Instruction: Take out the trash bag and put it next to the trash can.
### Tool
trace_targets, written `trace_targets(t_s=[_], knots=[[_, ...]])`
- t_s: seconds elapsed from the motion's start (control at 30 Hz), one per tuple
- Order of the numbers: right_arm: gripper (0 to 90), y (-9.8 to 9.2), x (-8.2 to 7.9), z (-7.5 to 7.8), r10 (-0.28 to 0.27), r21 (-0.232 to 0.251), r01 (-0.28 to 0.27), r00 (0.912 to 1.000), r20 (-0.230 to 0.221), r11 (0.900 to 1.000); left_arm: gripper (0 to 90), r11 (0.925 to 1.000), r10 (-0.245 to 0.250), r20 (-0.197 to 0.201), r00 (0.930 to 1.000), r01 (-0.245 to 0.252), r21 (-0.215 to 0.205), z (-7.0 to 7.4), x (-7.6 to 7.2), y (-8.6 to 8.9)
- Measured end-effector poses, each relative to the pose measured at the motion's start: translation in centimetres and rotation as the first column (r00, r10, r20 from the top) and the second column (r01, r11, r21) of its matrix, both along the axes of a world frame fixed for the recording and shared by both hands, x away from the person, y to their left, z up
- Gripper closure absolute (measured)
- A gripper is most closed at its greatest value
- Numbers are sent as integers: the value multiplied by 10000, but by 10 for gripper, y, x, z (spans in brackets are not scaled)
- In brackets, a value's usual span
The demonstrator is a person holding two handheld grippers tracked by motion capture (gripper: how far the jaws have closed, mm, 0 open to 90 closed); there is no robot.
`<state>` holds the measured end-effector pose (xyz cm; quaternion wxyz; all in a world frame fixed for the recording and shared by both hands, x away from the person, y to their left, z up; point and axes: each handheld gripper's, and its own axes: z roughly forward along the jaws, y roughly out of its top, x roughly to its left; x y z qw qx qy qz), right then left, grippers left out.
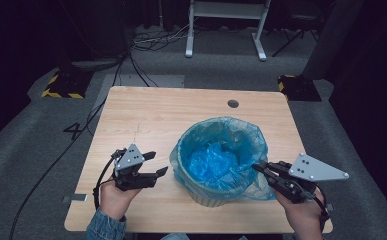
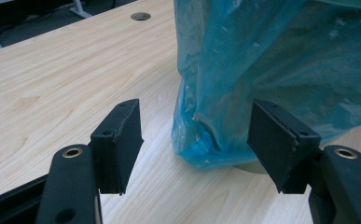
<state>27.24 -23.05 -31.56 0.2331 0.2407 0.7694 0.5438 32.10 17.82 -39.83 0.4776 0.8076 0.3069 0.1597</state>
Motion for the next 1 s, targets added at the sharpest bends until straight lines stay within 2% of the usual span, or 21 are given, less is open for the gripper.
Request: trace_targets(t_s=[0.23, 0.4, 0.6, 0.63, 0.8, 0.87, 1.0], knots=[[900, 3, 3, -3, -229, 149, 230, 9997, -34, 9996, 409, 9991, -361, -84, 9993, 359, -207, -3, 17, -10], [900, -1, 0, -4, -382, 168, 383, 9993, -64, 9991, 406, 9981, -599, -158, 9981, 596, -168, -7, 28, -18], [900, -5, -7, -6, -166, 464, 177, 9996, -239, 9988, 412, 9957, -922, -466, 9947, 920, -64, -15, 38, -26], [900, -4, -7, -7, -144, 437, 155, 9996, -235, 9989, 456, 9944, -1055, -488, 9932, 1051, -105, -15, 39, -27], [900, -2, -7, -10, -214, 331, 224, 9993, -311, 9992, 839, 9921, -1252, -157, 9920, 1253, 23, -10, 31, -27], [900, -2, -5, -11, -205, 333, 216, 9993, -325, 9992, 887, 9929, -1189, -201, 9927, 1188, -23, -6, 27, -25], [900, -1, -2, -11, -185, 315, 196, 9992, -357, 9993, 897, 9942, -1055, -107, 9944, 1053, -232, 4, 20, -17]])
